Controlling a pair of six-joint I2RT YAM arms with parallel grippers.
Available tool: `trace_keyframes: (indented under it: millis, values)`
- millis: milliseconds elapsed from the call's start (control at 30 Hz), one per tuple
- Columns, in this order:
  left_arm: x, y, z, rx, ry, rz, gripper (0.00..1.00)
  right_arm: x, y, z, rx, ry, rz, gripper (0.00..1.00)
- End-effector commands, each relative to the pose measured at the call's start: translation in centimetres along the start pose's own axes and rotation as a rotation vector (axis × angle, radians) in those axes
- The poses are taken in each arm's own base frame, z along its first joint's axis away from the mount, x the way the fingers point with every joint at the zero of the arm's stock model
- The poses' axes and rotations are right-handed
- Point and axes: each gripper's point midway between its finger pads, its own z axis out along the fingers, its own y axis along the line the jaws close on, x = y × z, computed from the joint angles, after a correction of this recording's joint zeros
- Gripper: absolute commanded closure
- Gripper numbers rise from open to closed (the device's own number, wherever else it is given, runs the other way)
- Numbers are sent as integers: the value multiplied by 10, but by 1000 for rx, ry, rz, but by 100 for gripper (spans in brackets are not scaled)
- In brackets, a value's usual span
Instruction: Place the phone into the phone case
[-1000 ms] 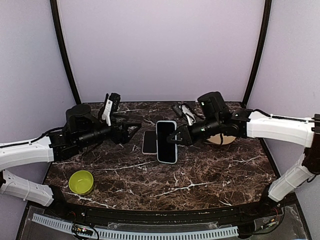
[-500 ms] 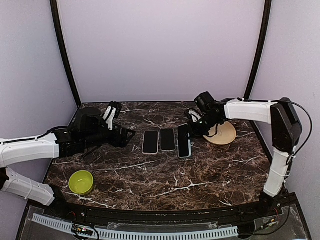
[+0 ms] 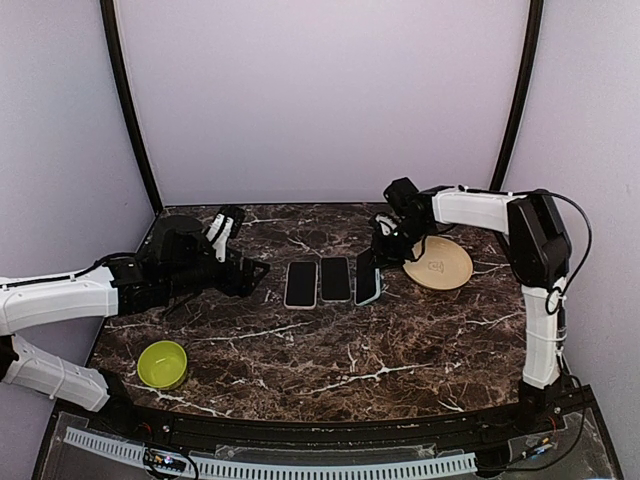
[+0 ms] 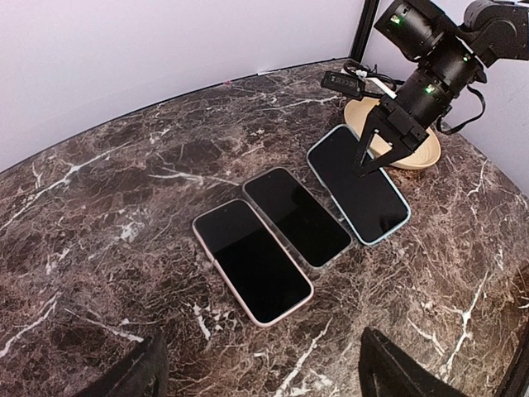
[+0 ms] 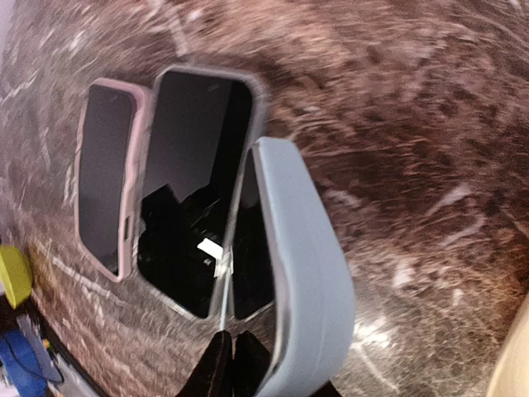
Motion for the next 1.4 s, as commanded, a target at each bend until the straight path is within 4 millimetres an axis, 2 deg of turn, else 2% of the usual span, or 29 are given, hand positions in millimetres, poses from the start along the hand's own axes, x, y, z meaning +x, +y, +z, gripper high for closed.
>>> trace_keyframes:
  millis: [0, 133, 233, 333, 467, 633, 733, 767, 867, 933, 1000, 1033, 1100, 1167, 1233, 1267, 1300, 1333, 1367]
  values:
    - [-11, 3, -6, -11, -27, 11, 19, -25, -42, 11, 114, -102, 30, 73]
    - [-10, 3, -4, -8, -20, 12, 19, -25, -46, 20, 116, -94, 46, 73]
    - [-10, 3, -5, -9, -20, 14, 19, -25, -53, 20, 150, -102, 68, 66]
    - [-9, 3, -5, -9, -18, 16, 17, -28, -52, 13, 159, -129, 78, 58]
    - [-7, 2, -3, -7, -7, 23, 15, -36, -38, -7, 138, -180, 63, 52]
    - [-8, 4, -1, -16, -3, 37, 13, -47, -12, -42, 107, -240, 6, 47]
    - [-12, 6, 0, -30, -4, 61, 12, -55, 4, -69, 86, -302, -73, 40]
    - [-16, 8, 0, -38, -8, 65, 12, -58, 8, -80, 92, -331, -104, 34]
    - [-25, 10, -1, -44, -17, 94, 12, -67, 6, -112, 169, -456, -165, 4]
    - [-34, 8, -1, -41, -32, 111, 12, -72, 8, -136, 197, -559, -200, 2]
    - [-44, 10, 0, -55, -57, 120, 8, -75, 11, -168, 227, -695, -227, 2]
    - [-54, 15, 2, -86, -90, 110, 6, -73, 3, -175, 264, -745, -232, 2]
    - [-69, 27, 5, -137, -145, 71, 4, -79, -8, -204, 315, -876, -209, 2]
    - [-82, 44, 9, -173, -193, 4, 4, -76, -34, -222, 352, -948, -144, 2]
    - [-92, 69, 14, -225, -223, -74, 4, -71, -60, -243, 369, -1014, -82, 1]
    - [-97, 89, 12, -271, -237, -107, 4, -67, -73, -254, 375, -1048, -53, 1]
    - [-94, 100, 15, -296, -231, -137, 4, -61, -86, -264, 386, -1076, -28, 2]
    - [-94, 120, 13, -351, -237, -158, 4, -54, -99, -275, 402, -1108, -5, 2]
    - [-92, 130, 13, -379, -238, -164, 4, -45, -112, -284, 426, -1135, 20, 2]
